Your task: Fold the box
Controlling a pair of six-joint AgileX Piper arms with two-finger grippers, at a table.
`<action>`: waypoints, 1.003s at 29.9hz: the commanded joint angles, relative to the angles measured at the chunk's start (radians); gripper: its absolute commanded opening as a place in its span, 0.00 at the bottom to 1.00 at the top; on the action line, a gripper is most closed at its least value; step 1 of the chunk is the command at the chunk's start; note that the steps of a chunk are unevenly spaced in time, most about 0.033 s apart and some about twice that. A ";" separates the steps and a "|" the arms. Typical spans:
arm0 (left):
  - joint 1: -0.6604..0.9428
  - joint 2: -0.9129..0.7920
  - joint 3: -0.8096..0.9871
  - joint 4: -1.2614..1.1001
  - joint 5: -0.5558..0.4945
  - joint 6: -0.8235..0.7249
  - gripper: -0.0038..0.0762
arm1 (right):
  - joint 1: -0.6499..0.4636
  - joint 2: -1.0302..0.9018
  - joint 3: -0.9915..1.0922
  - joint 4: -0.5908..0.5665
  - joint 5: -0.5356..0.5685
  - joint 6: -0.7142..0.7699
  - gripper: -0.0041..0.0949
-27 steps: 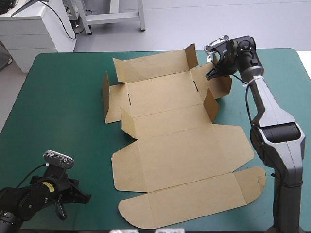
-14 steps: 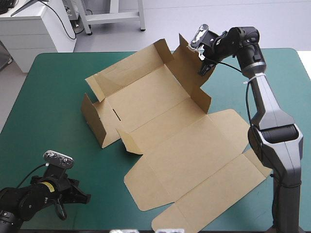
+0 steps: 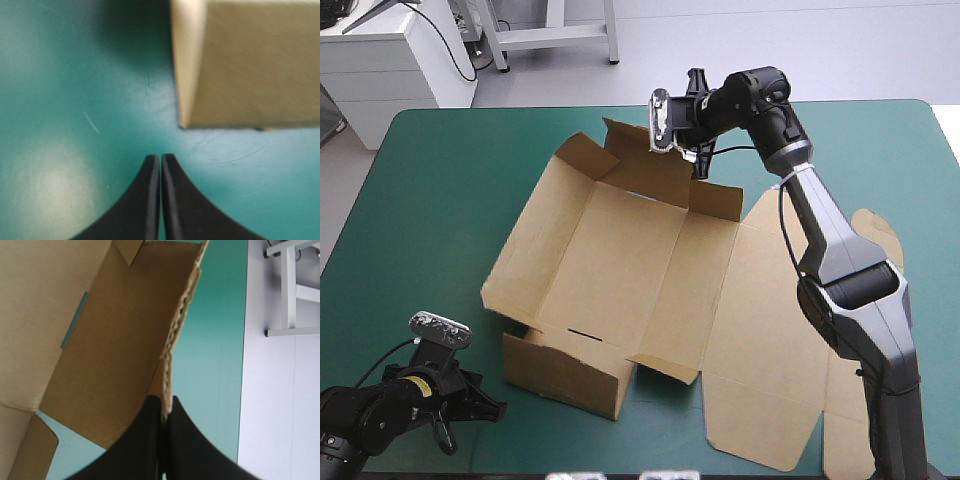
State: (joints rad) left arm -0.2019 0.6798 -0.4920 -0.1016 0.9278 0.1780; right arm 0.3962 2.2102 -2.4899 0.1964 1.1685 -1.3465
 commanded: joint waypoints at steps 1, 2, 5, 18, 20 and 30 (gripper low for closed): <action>0.003 0.000 -0.024 -0.017 -0.032 -0.009 0.04 | 0.039 -0.066 -0.036 -0.029 -0.046 -0.037 0.02; 0.003 0.000 -0.024 -0.017 -0.032 -0.009 0.04 | 0.048 -0.068 -0.036 -0.029 -0.046 -0.037 0.02; 0.003 0.000 -0.024 -0.017 -0.034 -0.009 0.04 | 0.069 -0.068 -0.036 -0.027 -0.042 -0.037 0.02; 0.003 0.000 -0.024 -0.017 -0.034 -0.009 0.04 | 0.195 -0.066 -0.036 -0.018 -0.171 -0.095 0.02; 0.003 0.000 -0.024 -0.017 -0.035 -0.009 0.04 | 0.204 -0.066 -0.036 -0.018 -0.178 -0.114 0.02; 0.003 0.000 -0.024 -0.017 -0.033 -0.005 0.04 | 0.209 -0.066 -0.036 0.001 -0.126 -0.114 0.02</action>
State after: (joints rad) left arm -0.2019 0.6798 -0.4920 -0.1026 0.9302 0.1777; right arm 0.6075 2.2102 -2.4916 0.1705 1.0943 -1.4535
